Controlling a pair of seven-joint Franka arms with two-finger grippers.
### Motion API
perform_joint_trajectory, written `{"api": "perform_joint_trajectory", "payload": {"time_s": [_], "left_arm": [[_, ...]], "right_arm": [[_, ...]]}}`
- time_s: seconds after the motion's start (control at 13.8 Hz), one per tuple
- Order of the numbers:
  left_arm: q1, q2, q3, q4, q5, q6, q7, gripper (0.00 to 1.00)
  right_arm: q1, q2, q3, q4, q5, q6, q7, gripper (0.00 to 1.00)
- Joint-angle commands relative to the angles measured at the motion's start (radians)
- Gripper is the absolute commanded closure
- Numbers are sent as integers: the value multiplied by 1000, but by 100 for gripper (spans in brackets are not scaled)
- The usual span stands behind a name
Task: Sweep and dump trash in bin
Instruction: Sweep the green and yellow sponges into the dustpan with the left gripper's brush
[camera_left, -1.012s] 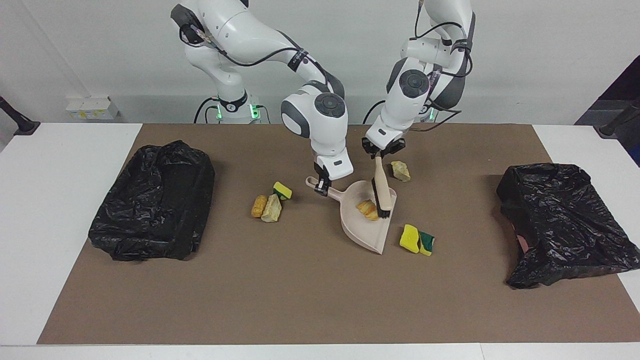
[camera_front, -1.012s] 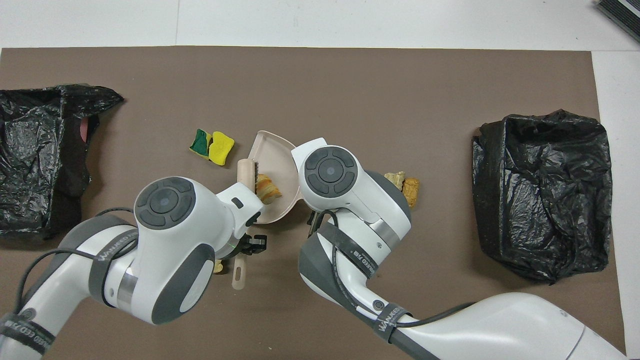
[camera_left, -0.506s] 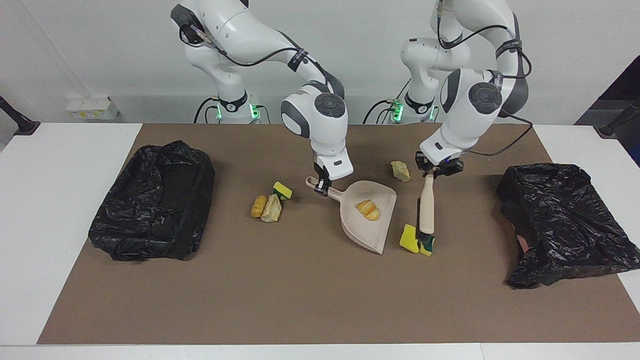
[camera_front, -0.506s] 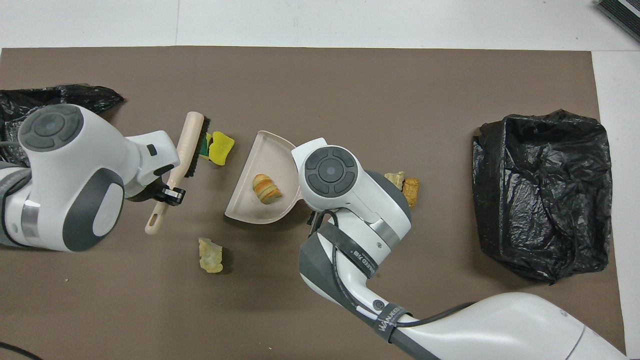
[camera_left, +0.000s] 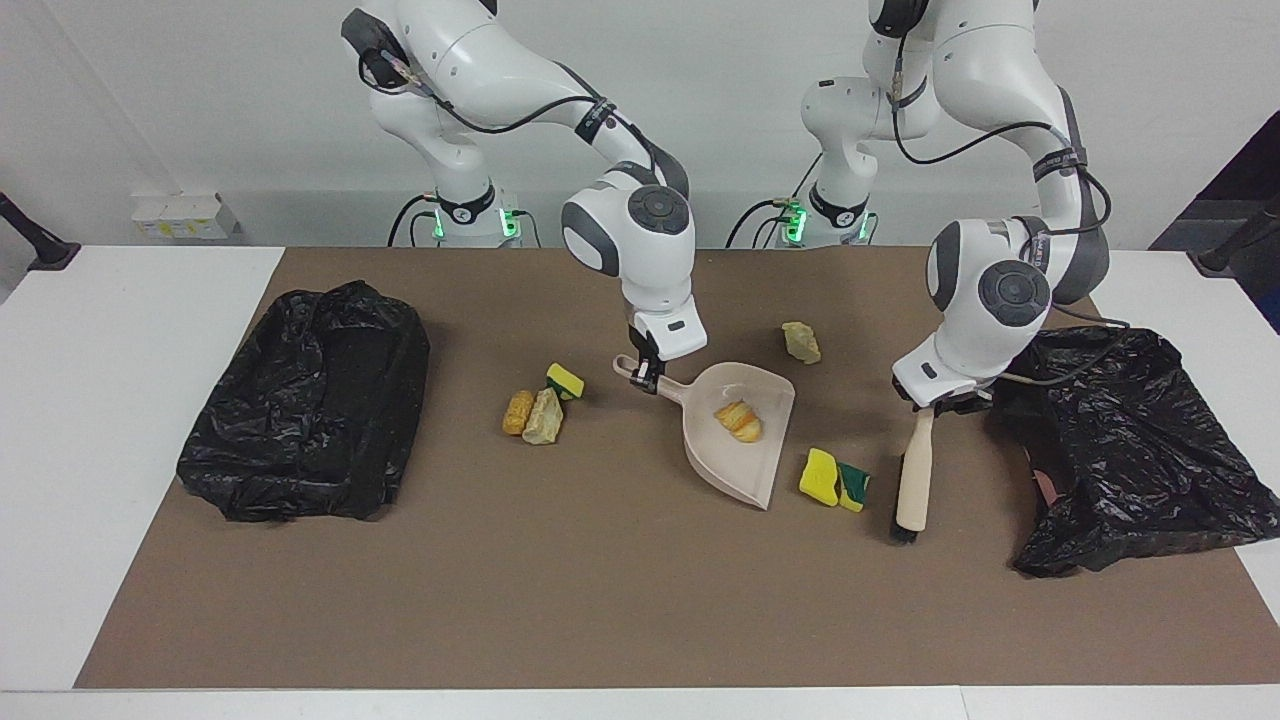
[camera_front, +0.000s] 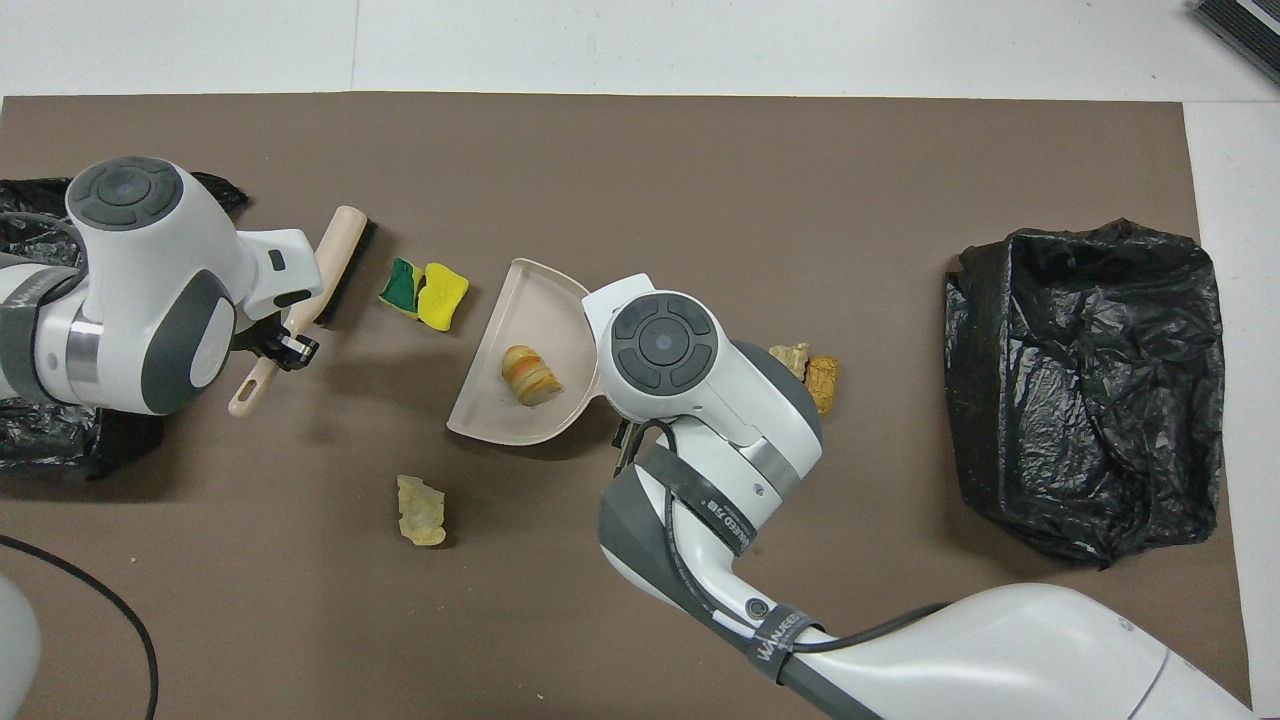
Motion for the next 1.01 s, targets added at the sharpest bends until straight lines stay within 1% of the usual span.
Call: {"api": "perform_joint_trajectory", "payload": {"time_s": [0.0, 0.07, 0.22, 0.29, 0.51, 0.58, 0.72, 0.79, 0.94], "left_arm": [[-1, -8, -9, -1, 11, -12, 25, 100], [-6, -16, -15, -21, -3, -15, 28, 100], [-26, -26, -23, -35, -75, -37, 28, 100], [-56, -34, -23, -35, -98, -76, 26, 100], [-106, -65, -49, -35, -163, -207, 15, 100], [-118, -85, -63, -38, -205, -230, -1, 100], [-162, -126, -70, -64, -262, -256, -104, 100], [-175, -149, -71, -71, -273, -255, -136, 100], [-166, -195, -69, -75, -279, -273, -194, 100]], "right_arm": [[-10, 5, 8, -6, 9, 28, -7, 100], [-10, 5, 9, -6, 9, 28, -7, 100], [-10, 3, 9, -10, 9, 28, -6, 100], [-10, 3, 8, -12, 9, 28, -4, 100], [-10, 3, 9, -12, 9, 28, -3, 100], [-10, 3, 9, -12, 9, 28, -3, 100], [-10, 3, 9, -12, 9, 28, -3, 100], [-10, 3, 9, -12, 9, 28, -3, 100], [-12, 3, 9, -14, 9, 27, -10, 100]]}}
